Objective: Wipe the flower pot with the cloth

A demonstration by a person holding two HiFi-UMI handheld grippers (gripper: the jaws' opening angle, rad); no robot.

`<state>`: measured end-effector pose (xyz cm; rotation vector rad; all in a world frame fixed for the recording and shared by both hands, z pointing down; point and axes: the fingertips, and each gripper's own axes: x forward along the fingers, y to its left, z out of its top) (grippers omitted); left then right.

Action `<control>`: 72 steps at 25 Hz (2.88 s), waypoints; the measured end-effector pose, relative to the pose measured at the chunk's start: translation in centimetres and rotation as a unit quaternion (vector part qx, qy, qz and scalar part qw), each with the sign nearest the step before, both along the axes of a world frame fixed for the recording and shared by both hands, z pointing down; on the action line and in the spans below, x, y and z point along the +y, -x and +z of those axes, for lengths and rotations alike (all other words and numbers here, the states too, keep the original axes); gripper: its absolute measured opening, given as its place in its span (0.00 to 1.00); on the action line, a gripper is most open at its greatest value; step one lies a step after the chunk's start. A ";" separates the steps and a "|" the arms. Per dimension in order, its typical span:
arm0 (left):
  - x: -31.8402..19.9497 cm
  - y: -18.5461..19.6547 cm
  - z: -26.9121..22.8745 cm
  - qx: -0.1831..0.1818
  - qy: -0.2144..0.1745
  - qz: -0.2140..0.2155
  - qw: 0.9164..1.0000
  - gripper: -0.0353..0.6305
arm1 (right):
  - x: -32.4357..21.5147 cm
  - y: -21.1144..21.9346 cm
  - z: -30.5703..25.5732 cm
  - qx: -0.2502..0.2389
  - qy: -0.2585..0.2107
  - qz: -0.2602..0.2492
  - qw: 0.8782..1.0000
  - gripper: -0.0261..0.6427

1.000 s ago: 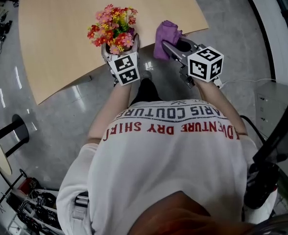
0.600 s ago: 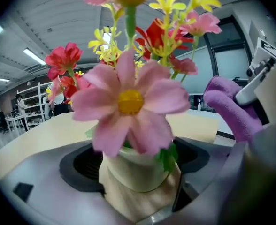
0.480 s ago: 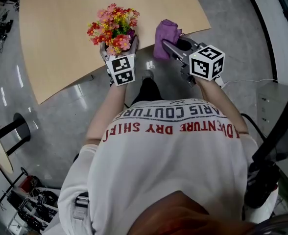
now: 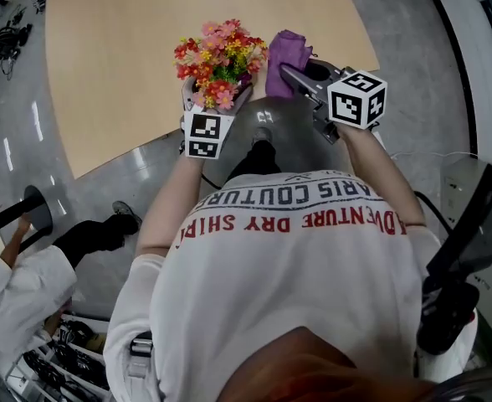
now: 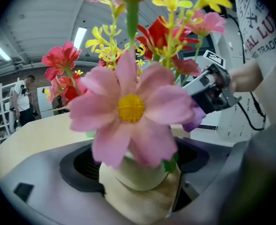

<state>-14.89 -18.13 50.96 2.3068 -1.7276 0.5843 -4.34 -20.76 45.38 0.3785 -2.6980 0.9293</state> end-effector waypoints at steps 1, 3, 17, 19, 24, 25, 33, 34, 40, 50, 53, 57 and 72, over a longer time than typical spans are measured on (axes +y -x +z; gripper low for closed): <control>0.1 0.0 -0.2 -0.001 0.003 0.018 1.000 0.76 | -0.2 0.5 0.0 0.001 0.002 -0.002 1.000 0.11; 0.4 0.3 -0.4 -0.001 0.007 0.050 0.999 0.76 | -0.7 1.6 -0.1 0.002 0.005 -0.004 1.000 0.11; -0.2 1.5 0.5 0.016 0.000 0.108 0.994 0.75 | -1.5 7.0 4.3 0.044 0.036 -0.072 0.996 0.11; -0.3 1.5 0.5 0.018 -0.002 0.109 0.994 0.75 | -1.8 7.2 4.8 0.053 0.044 -0.076 0.995 0.11; -0.2 1.5 0.8 0.017 0.004 0.111 0.994 0.75 | -2.0 7.2 7.9 0.153 0.050 -0.092 0.983 0.11; -0.2 1.5 0.8 0.017 0.005 0.112 0.994 0.75 | -2.0 7.1 8.3 0.164 0.051 -0.093 0.981 0.11; -0.3 1.5 0.6 0.011 0.003 0.117 0.993 0.75 | -2.3 6.7 9.4 0.184 0.063 -0.089 0.977 0.11; -0.3 1.5 0.6 0.010 0.004 0.117 0.993 0.76 | -2.4 6.5 9.2 0.175 0.064 -0.084 0.979 0.11; 1.1 1.8 -0.1 0.050 0.008 0.059 0.997 0.76 | -2.0 3.8 6.3 0.115 0.032 -0.037 0.992 0.11; 3.1 0.9 -0.4 0.064 -0.012 -0.163 0.984 0.76 | 4.8 -4.0 3.5 0.083 0.010 -0.018 0.996 0.11; 2.7 0.4 -0.1 0.065 -0.009 -0.210 0.976 0.76 | 6.6 -6.1 2.9 0.085 0.004 -0.015 0.996 0.11; 2.0 0.5 0.2 0.054 -0.001 -0.256 0.965 0.76 | 7.4 -9.2 2.4 0.089 0.003 0.007 0.996 0.11; 1.2 1.7 0.5 0.065 -0.005 -0.228 0.971 0.72 | 7.2 -9.5 2.6 0.085 0.009 0.015 0.996 0.11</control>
